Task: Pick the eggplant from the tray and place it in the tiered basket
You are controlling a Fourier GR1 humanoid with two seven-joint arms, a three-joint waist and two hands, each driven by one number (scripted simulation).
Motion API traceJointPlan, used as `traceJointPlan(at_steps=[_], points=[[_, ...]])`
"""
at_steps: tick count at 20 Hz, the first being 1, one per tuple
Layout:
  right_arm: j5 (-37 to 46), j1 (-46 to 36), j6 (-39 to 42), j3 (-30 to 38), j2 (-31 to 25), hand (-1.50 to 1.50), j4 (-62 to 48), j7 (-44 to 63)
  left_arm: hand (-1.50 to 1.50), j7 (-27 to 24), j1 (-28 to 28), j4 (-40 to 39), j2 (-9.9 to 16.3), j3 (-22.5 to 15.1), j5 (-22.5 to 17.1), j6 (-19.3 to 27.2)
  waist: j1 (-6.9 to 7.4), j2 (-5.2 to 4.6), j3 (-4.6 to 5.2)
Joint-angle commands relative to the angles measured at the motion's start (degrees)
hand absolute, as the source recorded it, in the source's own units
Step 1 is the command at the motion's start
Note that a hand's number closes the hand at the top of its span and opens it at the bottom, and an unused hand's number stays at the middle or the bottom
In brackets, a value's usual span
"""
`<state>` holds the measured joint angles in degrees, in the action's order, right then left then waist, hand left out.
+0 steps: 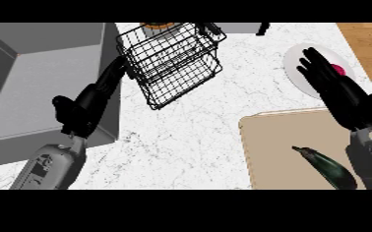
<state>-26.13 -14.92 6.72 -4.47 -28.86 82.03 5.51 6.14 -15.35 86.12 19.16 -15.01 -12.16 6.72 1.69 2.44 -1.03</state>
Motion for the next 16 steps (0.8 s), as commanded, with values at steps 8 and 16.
traceJointPlan(at_steps=[8, 16], points=[[11.9, -1.9, 15.8, -10.8, -6.5, 1.5, 8.3, -0.7, 0.0, -4.7, 2.6, 4.9, 7.6, -1.1, 12.0, 2.9, -0.78, -1.78, 1.09], [3.3, 1.0, 31.1, -7.1, -6.1, -1.5, 2.5, -8.8, 0.0, -9.6, 7.5, 5.2, 7.3, 1.5, 15.1, 3.2, -1.29, -2.51, 1.03]])
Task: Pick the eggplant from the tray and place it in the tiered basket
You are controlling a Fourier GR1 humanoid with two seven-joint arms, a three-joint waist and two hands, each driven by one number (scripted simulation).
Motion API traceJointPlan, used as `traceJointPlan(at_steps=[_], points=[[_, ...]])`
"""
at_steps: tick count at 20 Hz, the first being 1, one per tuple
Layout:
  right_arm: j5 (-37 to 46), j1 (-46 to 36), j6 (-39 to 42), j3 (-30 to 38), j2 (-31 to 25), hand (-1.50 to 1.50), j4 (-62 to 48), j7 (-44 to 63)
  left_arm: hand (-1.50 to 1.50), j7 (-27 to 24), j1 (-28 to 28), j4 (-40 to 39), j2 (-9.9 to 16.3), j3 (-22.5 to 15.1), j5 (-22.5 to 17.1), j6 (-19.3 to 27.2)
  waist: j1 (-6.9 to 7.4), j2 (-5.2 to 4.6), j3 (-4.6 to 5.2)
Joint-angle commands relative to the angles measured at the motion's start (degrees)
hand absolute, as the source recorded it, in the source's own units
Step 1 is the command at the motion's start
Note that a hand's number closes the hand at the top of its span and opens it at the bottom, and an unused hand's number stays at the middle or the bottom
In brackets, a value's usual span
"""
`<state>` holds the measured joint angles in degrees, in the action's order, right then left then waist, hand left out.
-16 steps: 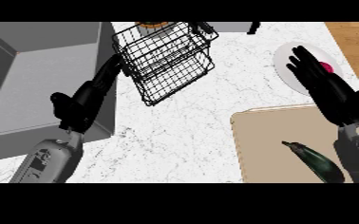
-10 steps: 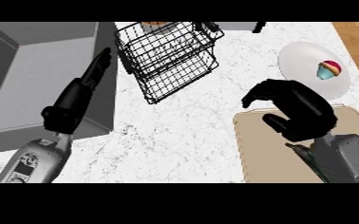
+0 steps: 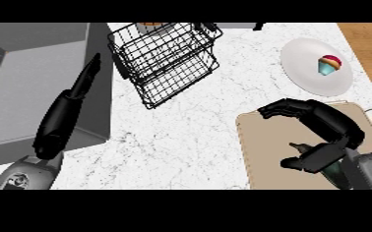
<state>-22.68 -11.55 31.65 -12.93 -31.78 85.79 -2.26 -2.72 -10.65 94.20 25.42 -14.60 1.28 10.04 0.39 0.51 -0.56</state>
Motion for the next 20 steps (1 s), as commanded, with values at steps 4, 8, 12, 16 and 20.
traceJointPlan(at_steps=[4, 8, 12, 16, 20], points=[[5.4, -4.7, 12.5, -0.9, -15.5, -1.5, 5.2, 5.8, 0.0, 1.6, 4.2, 2.0, 1.5, 0.2, 1.5, 0.3, 0.56, 0.0, 0.66], [16.1, -9.8, 17.6, -2.8, -24.9, -1.5, 9.9, 7.7, 0.0, 0.8, 4.1, 0.0, 1.1, 0.2, 1.3, -0.2, 0.37, -0.05, 0.76], [20.8, -11.7, 21.2, -2.9, -30.4, -1.5, 16.1, 9.6, 0.0, 0.8, 3.7, -0.2, 0.8, 0.3, 2.1, -0.1, -0.62, -0.17, 0.65], [27.0, -7.7, 19.2, -5.2, -29.7, -1.5, 23.4, 13.2, 0.0, -1.4, 6.1, -0.4, 0.0, 0.8, 3.0, 0.7, -0.85, -0.26, 0.56], [26.4, -3.6, 17.4, -4.8, -27.2, -1.5, 29.4, 21.0, 0.0, -2.2, 7.6, 0.0, -0.1, 2.0, 2.7, -0.5, -0.91, -0.27, 0.6]])
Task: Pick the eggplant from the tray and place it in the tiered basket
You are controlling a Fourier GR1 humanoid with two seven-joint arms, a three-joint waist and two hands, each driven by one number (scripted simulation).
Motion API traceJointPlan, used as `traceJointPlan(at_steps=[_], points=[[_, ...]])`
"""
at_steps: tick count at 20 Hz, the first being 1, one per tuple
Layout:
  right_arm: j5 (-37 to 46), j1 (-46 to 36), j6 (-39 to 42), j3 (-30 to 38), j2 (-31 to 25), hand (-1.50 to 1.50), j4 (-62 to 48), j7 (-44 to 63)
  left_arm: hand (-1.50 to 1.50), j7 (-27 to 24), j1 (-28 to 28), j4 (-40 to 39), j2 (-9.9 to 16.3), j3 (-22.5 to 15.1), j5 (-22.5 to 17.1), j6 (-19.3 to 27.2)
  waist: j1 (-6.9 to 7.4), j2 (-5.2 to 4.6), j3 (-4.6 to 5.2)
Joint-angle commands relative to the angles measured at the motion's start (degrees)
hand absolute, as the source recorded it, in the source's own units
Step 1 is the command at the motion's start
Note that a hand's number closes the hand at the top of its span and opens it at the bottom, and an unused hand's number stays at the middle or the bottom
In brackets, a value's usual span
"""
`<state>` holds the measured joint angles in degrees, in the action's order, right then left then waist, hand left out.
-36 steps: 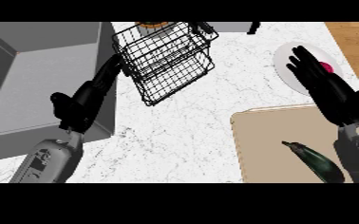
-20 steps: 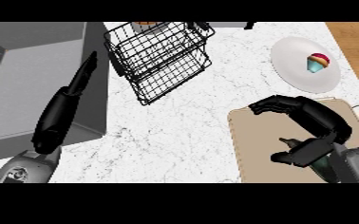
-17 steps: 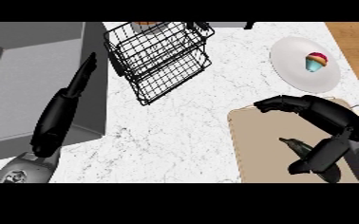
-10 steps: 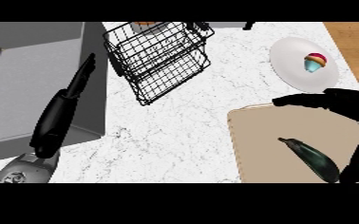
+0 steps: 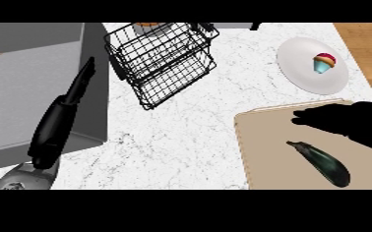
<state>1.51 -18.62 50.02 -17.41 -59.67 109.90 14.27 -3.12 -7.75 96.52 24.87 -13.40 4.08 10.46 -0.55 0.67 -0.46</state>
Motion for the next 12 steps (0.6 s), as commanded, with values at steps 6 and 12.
traceJointPlan(at_steps=[6, 12], points=[[11.6, 14.4, -5.4, -4.5, 4.1, -1.5, 14.0, 9.9, 0.0, -2.5, 7.7, -0.3, 0.3, 1.5, 0.4, -2.2, -0.31, -0.39, 0.46], [25.2, 14.4, -6.7, -12.8, 9.1, -1.5, 15.6, 17.7, 0.0, 3.6, 3.9, 2.3, -0.8, 1.3, 2.0, -2.6, 0.53, -0.51, 0.45]])
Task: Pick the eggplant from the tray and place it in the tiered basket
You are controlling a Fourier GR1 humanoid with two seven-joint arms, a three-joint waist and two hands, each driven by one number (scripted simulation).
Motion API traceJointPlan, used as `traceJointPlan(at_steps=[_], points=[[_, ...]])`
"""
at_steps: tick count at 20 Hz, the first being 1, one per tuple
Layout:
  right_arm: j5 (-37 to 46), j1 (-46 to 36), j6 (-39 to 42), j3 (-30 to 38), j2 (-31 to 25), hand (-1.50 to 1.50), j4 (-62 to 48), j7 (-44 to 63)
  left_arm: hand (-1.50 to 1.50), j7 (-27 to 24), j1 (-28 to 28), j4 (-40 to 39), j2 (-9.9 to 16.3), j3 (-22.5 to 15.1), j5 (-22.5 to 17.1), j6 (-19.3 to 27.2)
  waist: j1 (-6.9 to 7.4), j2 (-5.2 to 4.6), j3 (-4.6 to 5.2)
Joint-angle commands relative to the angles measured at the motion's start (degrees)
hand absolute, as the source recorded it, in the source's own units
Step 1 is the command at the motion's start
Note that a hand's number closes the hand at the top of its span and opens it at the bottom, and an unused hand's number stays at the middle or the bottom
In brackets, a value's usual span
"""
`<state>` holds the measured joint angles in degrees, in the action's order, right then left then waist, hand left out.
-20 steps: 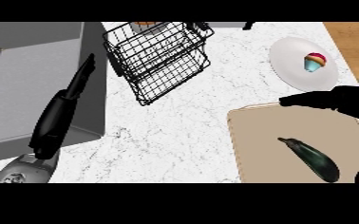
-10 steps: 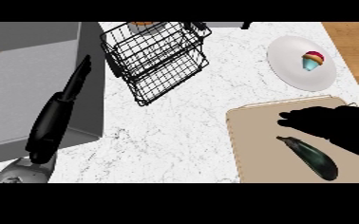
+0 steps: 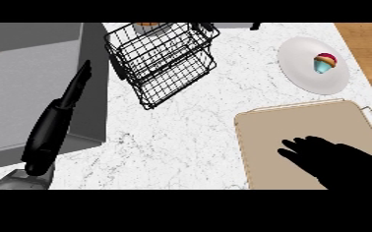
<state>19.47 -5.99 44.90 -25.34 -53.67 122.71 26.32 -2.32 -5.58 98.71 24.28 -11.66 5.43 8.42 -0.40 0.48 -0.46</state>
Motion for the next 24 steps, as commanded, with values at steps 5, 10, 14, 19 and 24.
traceJointPlan(at_steps=[5, 10, 14, 19, 24], points=[[11.9, 1.5, -0.6, -1.4, 0.6, -1.5, -3.7, -0.8, 0.0, 0.4, -2.0, -5.2, -2.6, 0.2, 2.7, -0.6, 0.09, -0.5, 0.44], [17.7, 2.7, -2.7, -4.1, 2.1, -1.5, -7.6, -2.6, 0.0, -2.7, 0.8, -6.2, -3.0, 1.4, 2.0, -1.9, 0.34, -0.52, 0.46], [21.0, 3.8, -2.6, -5.9, 1.0, -1.5, -10.6, -6.7, 0.0, 2.0, -0.5, -2.3, -1.2, 3.7, 1.5, -3.8, 0.46, -0.43, 0.43], [25.4, 3.2, -4.2, -4.7, 1.4, -1.5, -14.0, -9.9, 0.0, 2.2, -2.8, -4.3, -3.9, 3.3, 3.3, -3.7, 0.38, -0.47, 0.44], [27.9, 3.9, -12.3, -0.4, 0.9, -1.5, -16.9, -15.6, 0.0, 0.7, -2.3, -6.1, -6.3, 2.1, 5.7, -2.5, 0.02, -0.48, 0.43]])
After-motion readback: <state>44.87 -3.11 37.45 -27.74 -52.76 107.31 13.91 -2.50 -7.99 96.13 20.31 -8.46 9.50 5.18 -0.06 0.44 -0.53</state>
